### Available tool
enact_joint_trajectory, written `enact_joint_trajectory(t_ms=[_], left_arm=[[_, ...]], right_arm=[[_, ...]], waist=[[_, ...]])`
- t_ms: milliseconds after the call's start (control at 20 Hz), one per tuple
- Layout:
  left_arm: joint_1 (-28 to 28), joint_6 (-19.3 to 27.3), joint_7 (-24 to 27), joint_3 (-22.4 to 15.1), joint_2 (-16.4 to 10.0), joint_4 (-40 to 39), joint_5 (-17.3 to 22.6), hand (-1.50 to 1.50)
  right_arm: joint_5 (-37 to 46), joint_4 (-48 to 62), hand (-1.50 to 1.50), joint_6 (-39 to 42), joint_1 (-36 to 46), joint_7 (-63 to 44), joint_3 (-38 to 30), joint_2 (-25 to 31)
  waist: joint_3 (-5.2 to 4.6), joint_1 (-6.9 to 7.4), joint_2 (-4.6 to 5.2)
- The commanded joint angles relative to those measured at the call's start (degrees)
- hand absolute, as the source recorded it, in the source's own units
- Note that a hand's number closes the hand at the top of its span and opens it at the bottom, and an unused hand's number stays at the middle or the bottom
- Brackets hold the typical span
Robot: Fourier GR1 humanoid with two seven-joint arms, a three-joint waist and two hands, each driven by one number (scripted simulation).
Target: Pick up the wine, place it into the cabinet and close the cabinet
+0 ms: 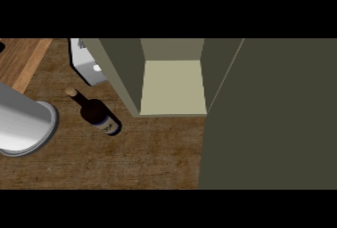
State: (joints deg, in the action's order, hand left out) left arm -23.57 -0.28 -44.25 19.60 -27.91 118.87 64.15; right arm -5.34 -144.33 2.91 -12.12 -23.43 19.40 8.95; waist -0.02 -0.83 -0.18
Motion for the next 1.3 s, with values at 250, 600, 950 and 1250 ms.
enact_joint_trajectory(t_ms=[250,600,950,1250], left_arm=[[-2.07,-7.27,2.58,3.20,-3.27,-11.06,-2.70,-1.50],[-0.69,-14.95,3.63,6.52,-6.07,-18.77,-2.61,-1.50],[-1.61,-17.03,6.95,4.00,-4.65,-24.19,-7.90,-1.50],[-2.37,-24.81,12.06,3.30,-3.45,-35.49,-11.93,-1.50]], right_arm=[[-4.04,-13.40,-1.50,0.57,-3.60,-4.35,-0.94,2.03],[-2.18,-11.94,-1.50,-1.61,-0.44,-6.31,0.56,0.93],[-5.59,-14.17,-1.50,-0.61,-0.33,-6.77,-2.89,2.97],[-0.97,-11.03,-1.50,-4.57,5.76,-9.69,0.23,0.00]], waist=[[0.01,-0.43,0.09],[-0.02,0.12,0.10],[0.02,-0.35,0.12],[-0.05,-0.30,0.28]])
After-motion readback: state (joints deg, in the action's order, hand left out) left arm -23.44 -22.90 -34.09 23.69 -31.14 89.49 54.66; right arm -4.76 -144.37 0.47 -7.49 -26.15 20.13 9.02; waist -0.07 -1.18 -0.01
